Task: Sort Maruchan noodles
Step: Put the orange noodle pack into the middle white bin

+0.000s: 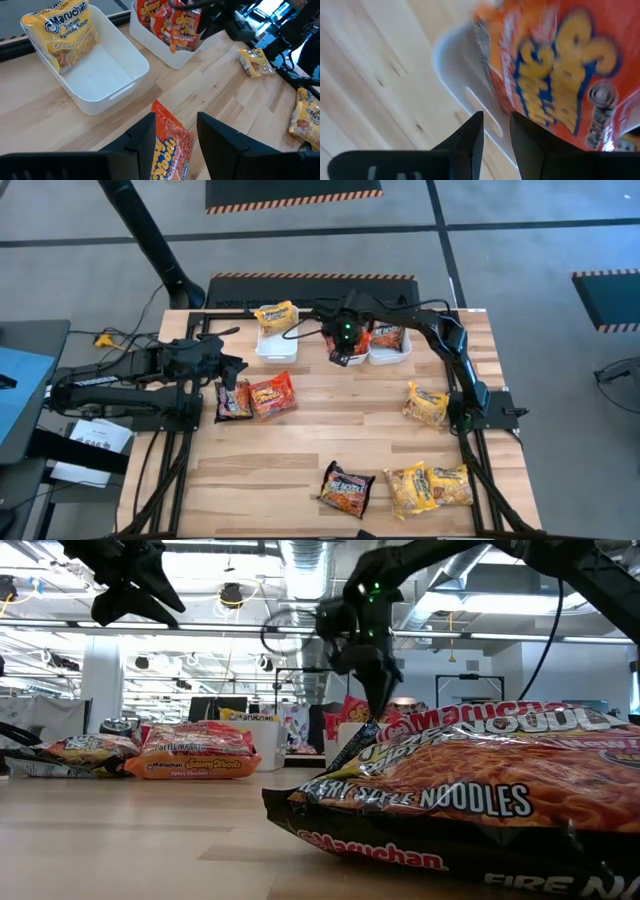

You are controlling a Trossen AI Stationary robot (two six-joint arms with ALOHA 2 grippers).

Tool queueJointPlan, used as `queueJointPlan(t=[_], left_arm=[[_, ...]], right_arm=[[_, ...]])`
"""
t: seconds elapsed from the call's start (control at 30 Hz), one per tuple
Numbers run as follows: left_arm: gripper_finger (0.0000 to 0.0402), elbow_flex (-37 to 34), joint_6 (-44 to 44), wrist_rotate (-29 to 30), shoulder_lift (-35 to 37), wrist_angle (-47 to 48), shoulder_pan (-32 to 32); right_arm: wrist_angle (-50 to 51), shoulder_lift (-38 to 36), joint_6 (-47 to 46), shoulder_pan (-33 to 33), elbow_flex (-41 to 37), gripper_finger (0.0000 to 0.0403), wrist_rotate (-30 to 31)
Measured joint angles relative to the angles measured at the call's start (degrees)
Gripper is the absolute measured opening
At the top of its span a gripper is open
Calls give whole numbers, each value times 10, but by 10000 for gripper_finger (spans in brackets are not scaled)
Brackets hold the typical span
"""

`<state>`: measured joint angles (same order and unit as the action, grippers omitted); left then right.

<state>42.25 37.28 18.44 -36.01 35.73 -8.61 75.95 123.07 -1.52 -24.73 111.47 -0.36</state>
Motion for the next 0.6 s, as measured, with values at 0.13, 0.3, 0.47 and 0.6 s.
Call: queueJointPlan(t=[0.13,0.3,0.47,0.6], left_arm=[[128,0,0,0,0,0,0],[128,0,0,0,0,0,0],[128,0,-9,0,0,0,0],[128,0,-15,0,0,0,0]], right_arm=[[-7,0,-2,-11,-30,118,-1],[-24,0,-2,-17,-52,118,-2],[-70,0,-2,-21,-62,118,-2],[-118,0,-4,-28,-79,118,2]])
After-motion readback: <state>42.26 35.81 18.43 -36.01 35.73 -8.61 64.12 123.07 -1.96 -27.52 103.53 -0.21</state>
